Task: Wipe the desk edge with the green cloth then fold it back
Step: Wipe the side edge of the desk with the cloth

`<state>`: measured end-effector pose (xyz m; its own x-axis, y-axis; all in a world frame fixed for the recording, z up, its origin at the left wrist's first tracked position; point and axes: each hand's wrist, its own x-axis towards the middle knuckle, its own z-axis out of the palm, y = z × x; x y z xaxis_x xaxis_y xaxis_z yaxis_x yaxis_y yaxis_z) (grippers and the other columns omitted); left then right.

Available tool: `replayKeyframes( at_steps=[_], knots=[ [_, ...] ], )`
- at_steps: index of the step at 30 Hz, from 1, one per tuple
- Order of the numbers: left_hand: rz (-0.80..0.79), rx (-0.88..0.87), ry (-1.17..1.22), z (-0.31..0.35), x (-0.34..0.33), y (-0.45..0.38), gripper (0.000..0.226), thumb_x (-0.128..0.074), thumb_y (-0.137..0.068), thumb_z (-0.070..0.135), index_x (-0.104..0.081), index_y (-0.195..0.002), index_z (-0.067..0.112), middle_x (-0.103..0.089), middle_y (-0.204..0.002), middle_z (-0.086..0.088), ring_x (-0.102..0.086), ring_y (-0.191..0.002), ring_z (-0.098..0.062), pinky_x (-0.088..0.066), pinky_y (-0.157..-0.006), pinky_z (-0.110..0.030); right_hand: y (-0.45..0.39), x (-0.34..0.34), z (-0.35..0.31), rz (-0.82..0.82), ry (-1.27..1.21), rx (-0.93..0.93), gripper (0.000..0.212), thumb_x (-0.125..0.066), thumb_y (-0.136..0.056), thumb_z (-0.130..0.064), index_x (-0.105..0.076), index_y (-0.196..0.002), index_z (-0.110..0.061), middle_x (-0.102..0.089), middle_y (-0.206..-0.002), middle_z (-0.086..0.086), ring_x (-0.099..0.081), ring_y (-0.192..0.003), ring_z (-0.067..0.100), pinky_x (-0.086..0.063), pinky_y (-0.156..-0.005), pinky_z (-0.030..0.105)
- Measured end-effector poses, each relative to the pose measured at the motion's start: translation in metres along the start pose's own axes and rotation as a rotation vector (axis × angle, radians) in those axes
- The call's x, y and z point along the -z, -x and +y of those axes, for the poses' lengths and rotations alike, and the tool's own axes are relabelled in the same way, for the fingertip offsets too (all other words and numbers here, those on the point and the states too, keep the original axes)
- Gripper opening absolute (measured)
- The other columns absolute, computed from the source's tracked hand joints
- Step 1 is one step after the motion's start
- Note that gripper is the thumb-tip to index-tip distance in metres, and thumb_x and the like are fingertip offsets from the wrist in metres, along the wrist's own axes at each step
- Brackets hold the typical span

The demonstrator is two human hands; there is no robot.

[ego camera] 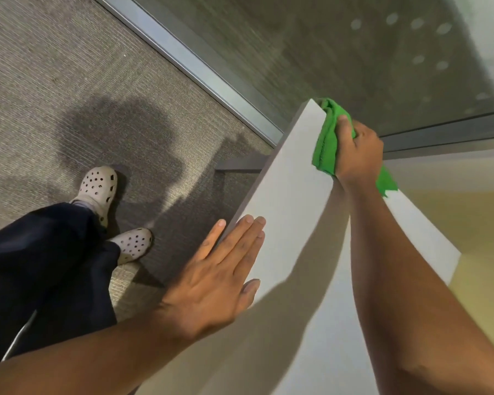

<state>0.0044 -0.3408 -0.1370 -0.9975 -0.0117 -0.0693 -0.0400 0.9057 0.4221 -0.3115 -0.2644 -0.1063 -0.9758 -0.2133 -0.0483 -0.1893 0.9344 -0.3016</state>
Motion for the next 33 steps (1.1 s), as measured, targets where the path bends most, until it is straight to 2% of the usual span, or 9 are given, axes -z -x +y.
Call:
replayKeyframes(
  at_steps=[2, 4, 6, 9, 11, 16, 22, 24, 33],
  knots=[
    [-0.002, 0.005, 0.018, 0.0, -0.001, 0.001, 0.078, -0.045, -0.102, 0.047, -0.031, -0.164, 0.001, -0.022, -0.177, -0.014, -0.017, -0.165, -0.027, -0.022, -0.128, -0.055, 0.004, -0.001, 0.001, 0.005, 0.039, -0.058, 0.048, -0.035, -0.101, -0.053, -0.059, -0.077, -0.019, -0.066, -0.086, 0.017, -0.06, -0.088, 0.037, -0.049, -0.085, 0.049],
    [-0.004, 0.009, 0.026, 0.001, -0.001, 0.001, 0.078, -0.046, -0.103, 0.047, -0.031, -0.164, 0.001, -0.02, -0.178, -0.014, -0.016, -0.166, -0.027, -0.025, -0.129, -0.056, 0.011, -0.006, -0.007, 0.005, 0.111, -0.028, 0.061, -0.028, -0.098, -0.056, -0.07, -0.11, -0.013, -0.073, -0.114, 0.017, -0.063, -0.111, 0.039, -0.047, -0.098, 0.048],
    [-0.006, 0.006, 0.018, 0.001, -0.001, 0.002, 0.078, -0.046, -0.103, 0.047, -0.031, -0.164, 0.001, -0.019, -0.178, -0.015, -0.014, -0.166, -0.028, -0.026, -0.129, -0.057, 0.025, -0.012, -0.016, 0.002, 0.123, 0.072, 0.059, -0.031, -0.102, -0.053, -0.062, -0.141, -0.021, -0.066, -0.141, 0.006, -0.057, -0.133, 0.031, -0.038, -0.114, 0.05],
    [-0.001, -0.001, -0.002, 0.001, 0.0, 0.002, 0.078, -0.043, -0.105, 0.047, -0.027, -0.166, 0.001, -0.015, -0.179, -0.015, -0.012, -0.167, -0.028, -0.025, -0.13, -0.057, 0.055, -0.02, -0.022, -0.052, 0.193, 0.199, 0.06, -0.03, -0.109, -0.053, -0.029, -0.165, -0.031, -0.03, -0.172, -0.006, -0.021, -0.162, 0.027, -0.014, -0.128, 0.061],
    [-0.002, -0.001, -0.016, 0.001, 0.001, 0.003, 0.078, -0.042, -0.105, 0.047, -0.025, -0.166, 0.0, -0.014, -0.179, -0.016, -0.012, -0.167, -0.029, -0.024, -0.13, -0.057, 0.076, -0.022, -0.023, -0.094, 0.214, 0.251, 0.062, -0.028, -0.108, -0.057, -0.021, -0.167, -0.036, -0.016, -0.177, -0.007, -0.008, -0.165, 0.029, -0.007, -0.129, 0.064],
    [0.029, -0.004, -0.062, 0.002, 0.001, 0.003, 0.079, -0.042, -0.105, 0.049, -0.028, -0.165, 0.0, -0.026, -0.175, -0.019, -0.02, -0.165, -0.031, -0.034, -0.128, -0.058, 0.119, -0.029, -0.026, -0.132, 0.235, 0.344, 0.068, -0.033, -0.103, -0.068, -0.026, -0.165, -0.04, -0.014, -0.177, -0.009, -0.004, -0.165, 0.028, -0.008, -0.128, 0.066],
    [0.059, -0.015, -0.045, 0.002, 0.009, 0.0, 0.077, -0.052, -0.1, 0.048, -0.043, -0.159, -0.001, -0.034, -0.172, -0.018, -0.034, -0.159, -0.034, -0.04, -0.123, -0.06, 0.059, -0.041, -0.061, -0.092, 0.171, 0.101, 0.082, -0.054, -0.089, -0.053, -0.026, -0.164, -0.038, -0.014, -0.177, -0.009, -0.003, -0.165, 0.028, -0.004, -0.127, 0.069],
    [0.095, -0.011, 0.007, 0.003, 0.009, 0.001, 0.077, -0.06, -0.096, 0.045, -0.048, -0.156, -0.002, -0.039, -0.169, -0.017, -0.037, -0.157, -0.034, -0.037, -0.123, -0.059, 0.041, -0.043, -0.072, -0.064, 0.147, 0.013, 0.08, -0.052, -0.09, -0.048, -0.025, -0.165, -0.038, -0.017, -0.176, -0.008, -0.004, -0.165, 0.028, -0.004, -0.126, 0.07],
    [0.048, -0.048, 0.156, -0.013, 0.068, 0.008, 0.081, -0.08, -0.09, 0.029, -0.047, -0.153, -0.01, -0.051, -0.159, -0.028, -0.046, -0.151, -0.044, -0.032, -0.127, -0.058, 0.103, -0.003, -0.097, -0.097, 0.146, 0.095, 0.075, -0.038, -0.097, -0.049, -0.017, -0.167, -0.035, -0.004, -0.179, -0.001, 0.001, -0.165, 0.034, -0.004, -0.125, 0.074]
  ],
)
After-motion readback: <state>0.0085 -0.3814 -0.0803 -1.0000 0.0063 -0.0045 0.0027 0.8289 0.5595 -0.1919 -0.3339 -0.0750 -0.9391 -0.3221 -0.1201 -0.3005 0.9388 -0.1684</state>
